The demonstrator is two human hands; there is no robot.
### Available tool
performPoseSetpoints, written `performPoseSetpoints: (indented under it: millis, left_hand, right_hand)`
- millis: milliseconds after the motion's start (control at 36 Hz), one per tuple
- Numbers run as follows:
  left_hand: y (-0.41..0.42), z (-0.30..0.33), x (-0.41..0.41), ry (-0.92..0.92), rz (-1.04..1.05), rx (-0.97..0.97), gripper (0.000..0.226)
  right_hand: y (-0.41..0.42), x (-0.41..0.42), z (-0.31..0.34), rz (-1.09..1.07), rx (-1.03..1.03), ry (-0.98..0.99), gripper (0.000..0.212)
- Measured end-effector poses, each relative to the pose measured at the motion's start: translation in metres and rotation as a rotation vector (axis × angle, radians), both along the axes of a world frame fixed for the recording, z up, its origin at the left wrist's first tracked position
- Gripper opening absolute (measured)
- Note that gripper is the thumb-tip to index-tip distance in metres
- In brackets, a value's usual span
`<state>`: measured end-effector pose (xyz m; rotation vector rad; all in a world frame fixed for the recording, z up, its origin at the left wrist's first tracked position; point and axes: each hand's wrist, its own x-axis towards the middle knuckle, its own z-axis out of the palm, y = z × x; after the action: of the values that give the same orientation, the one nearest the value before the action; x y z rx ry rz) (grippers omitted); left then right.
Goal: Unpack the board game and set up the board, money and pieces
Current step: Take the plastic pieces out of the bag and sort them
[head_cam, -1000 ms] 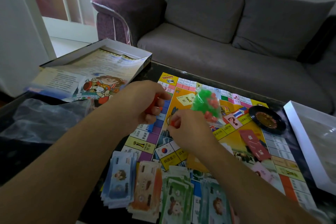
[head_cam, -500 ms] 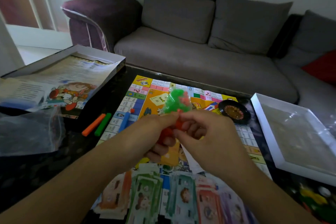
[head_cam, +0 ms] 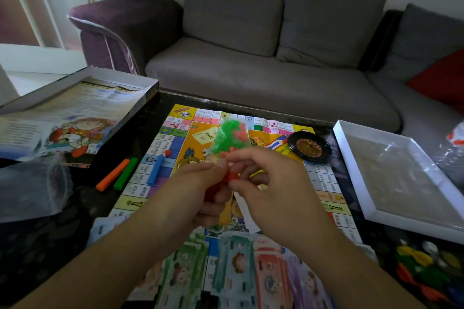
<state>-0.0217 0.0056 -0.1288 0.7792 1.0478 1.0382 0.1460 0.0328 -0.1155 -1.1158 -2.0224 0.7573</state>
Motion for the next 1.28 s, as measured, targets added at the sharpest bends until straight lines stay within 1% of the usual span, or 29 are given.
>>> performPoseSetpoints:
  millis: [111, 222, 306, 389, 528, 639, 722, 833, 944, 1028, 1083, 1167, 1222, 1278]
  left_hand:
    - [0.001, 0.002, -0.002, -0.070, -0.004, -0.023, 0.027]
    - [0.000, 0.006, -0.004, -0.097, -0.012, -0.033, 0.027]
    - [0.000, 0.007, -0.005, -0.118, -0.017, -0.038, 0.026]
    - [0.000, 0.008, -0.006, -0.134, -0.003, -0.037, 0.026]
    - [0.000, 0.008, -0.007, -0.128, 0.035, -0.039, 0.028]
    - [-0.003, 0.010, -0.007, -0.038, 0.051, -0.040, 0.027]
    - [-0.005, 0.011, -0.005, 0.022, 0.050, -0.047, 0.024]
    - [-0.007, 0.012, -0.004, 0.033, -0.002, -0.065, 0.024]
    - [-0.008, 0.015, -0.008, -0.026, -0.105, -0.098, 0.022]
    - [-0.008, 0.016, -0.013, -0.039, -0.172, -0.102, 0.026]
    - [-0.008, 0.017, -0.014, -0.030, -0.198, -0.098, 0.030]
    - [-0.008, 0.021, -0.015, 0.009, -0.236, -0.078, 0.036]
    - [-0.007, 0.023, -0.017, 0.076, -0.263, -0.040, 0.037]
    - [-0.006, 0.025, -0.020, 0.154, -0.294, 0.002, 0.034]
  right_hand:
    - [0.000, 0.001, 0.005, -0.012, -0.016, 0.083, 0.031]
    - [0.000, 0.002, 0.008, -0.001, -0.002, 0.195, 0.021]
    - [-0.002, 0.003, 0.010, 0.010, -0.029, 0.264, 0.019]
    - [-0.002, 0.002, 0.011, -0.003, -0.032, 0.278, 0.019]
    - [-0.002, 0.000, 0.012, -0.008, -0.071, 0.232, 0.019]
    - [-0.006, -0.004, 0.012, -0.049, -0.017, 0.105, 0.032]
    - [-0.008, -0.005, 0.014, -0.055, 0.013, 0.037, 0.036]
    - [-0.009, -0.005, 0.015, -0.026, 0.021, 0.022, 0.034]
    - [-0.007, -0.001, 0.017, -0.008, 0.024, 0.000, 0.032]
    - [-0.006, 0.002, 0.016, -0.008, 0.087, -0.042, 0.030]
    - [-0.006, 0.003, 0.015, -0.007, 0.142, -0.074, 0.034]
    - [-0.005, 0.003, 0.015, 0.016, 0.152, -0.079, 0.045]
    - [-0.004, 0.004, 0.016, 0.070, 0.125, -0.063, 0.049]
    - [-0.002, 0.006, 0.016, 0.148, 0.100, -0.049, 0.039]
